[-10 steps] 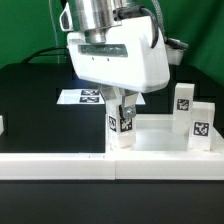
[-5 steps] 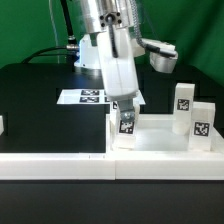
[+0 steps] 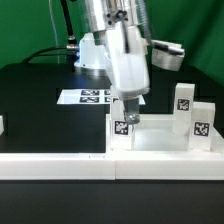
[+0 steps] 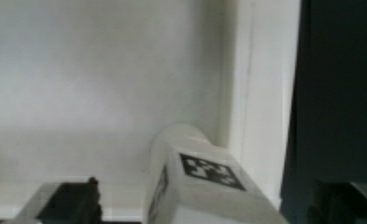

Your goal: Assemble square table

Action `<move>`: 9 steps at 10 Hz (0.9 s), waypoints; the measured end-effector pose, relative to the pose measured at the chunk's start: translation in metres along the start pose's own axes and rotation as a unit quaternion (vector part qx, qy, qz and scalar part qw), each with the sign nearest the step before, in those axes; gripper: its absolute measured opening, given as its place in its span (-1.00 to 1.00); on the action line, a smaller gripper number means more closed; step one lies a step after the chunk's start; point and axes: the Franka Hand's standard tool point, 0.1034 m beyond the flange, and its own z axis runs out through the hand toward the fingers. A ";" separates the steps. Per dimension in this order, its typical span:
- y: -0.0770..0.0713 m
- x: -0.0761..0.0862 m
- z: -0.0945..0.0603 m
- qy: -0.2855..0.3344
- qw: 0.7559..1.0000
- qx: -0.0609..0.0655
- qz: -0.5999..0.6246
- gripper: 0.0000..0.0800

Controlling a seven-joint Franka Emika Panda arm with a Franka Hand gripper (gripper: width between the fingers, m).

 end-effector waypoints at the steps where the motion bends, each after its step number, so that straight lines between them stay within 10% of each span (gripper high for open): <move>1: 0.001 -0.003 0.001 0.000 0.995 -0.027 -0.097 0.58; 6: -0.002 -0.002 0.001 -0.002 0.950 -0.032 -0.309 0.62; 9: -0.010 0.006 0.002 0.015 0.852 -0.052 -0.521 0.62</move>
Offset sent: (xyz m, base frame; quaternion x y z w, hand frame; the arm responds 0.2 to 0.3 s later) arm 0.0000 0.0000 0.0000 0.0000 0.0000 -0.1938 0.9810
